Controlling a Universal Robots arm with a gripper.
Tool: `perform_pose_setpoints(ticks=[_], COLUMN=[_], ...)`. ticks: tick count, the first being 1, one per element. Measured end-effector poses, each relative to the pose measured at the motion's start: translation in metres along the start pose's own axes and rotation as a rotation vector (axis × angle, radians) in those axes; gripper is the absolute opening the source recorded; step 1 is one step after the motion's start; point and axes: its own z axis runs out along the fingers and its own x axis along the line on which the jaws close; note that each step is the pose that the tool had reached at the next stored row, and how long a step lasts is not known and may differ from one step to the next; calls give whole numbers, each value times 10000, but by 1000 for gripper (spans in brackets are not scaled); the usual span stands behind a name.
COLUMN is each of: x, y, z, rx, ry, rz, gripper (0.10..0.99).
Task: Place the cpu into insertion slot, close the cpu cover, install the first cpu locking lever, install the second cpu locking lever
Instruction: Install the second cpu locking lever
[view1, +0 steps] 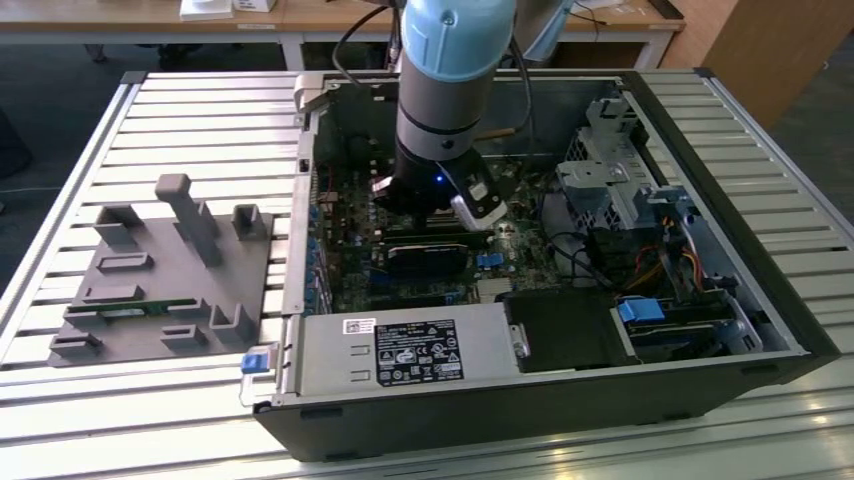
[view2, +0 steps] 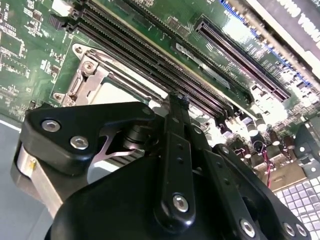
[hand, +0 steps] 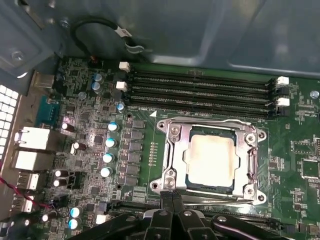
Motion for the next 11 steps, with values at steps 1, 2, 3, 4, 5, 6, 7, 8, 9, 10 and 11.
perform_pose_setpoints(ticks=[1, 2, 3, 4, 5, 6, 7, 8, 9, 10, 11], x=[2, 5, 9, 13, 17, 20, 23, 27, 32, 39, 48], y=[-11, -20, -30, -40, -53, -65, -76, -85, -93, -99, -102], z=[-2, -5, -7, -9, -12, -15, -17, -19, -21, -22, -22], rx=[-41, -76, -109, -142, -173, -200, -218, -234, -255, -281, -316], ry=[-4, -6, -9, -12, -14, -16, -19, -19, -21, -24, -28], rz=[-2, -2, -3, -4, -5, -7, -7, -8, -8, -9, -11], gripper=[106, 106, 106, 106, 106, 106, 106, 106, 106, 106, 106])
